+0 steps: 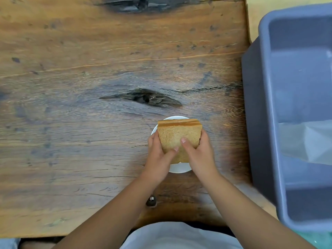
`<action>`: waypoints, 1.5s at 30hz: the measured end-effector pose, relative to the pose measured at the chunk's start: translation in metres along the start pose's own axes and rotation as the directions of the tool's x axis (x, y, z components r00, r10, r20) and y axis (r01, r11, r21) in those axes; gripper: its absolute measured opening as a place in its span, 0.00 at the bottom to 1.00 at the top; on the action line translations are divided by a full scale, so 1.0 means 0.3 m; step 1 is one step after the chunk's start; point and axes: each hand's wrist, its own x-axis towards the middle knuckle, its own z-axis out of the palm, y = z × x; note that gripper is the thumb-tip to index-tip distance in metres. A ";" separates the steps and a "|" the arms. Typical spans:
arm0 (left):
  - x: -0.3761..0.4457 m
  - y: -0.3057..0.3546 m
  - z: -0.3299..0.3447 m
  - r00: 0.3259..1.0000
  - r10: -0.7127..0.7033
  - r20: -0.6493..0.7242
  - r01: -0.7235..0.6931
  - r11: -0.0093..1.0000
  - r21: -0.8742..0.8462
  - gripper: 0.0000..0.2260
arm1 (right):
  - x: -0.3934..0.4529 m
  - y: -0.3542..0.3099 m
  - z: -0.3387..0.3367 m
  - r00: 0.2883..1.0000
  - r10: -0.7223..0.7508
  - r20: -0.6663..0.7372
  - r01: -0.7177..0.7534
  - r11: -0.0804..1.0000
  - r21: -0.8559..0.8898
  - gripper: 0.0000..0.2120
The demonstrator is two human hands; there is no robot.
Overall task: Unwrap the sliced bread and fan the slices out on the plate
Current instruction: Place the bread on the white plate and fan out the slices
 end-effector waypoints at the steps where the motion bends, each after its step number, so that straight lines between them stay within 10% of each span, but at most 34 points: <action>1: 0.002 0.002 0.000 1.000 -0.002 0.000 0.002 1.000 -0.002 0.31 | 0.005 0.002 0.003 1.000 0.002 -0.003 -0.002 1.000 -0.002 0.26; 45: -0.040 -0.011 0.003 1.000 0.003 -0.010 -0.002 1.000 0.015 0.30 | -0.069 0.020 -0.007 0.998 -0.026 -0.058 0.021 0.996 -0.084 0.23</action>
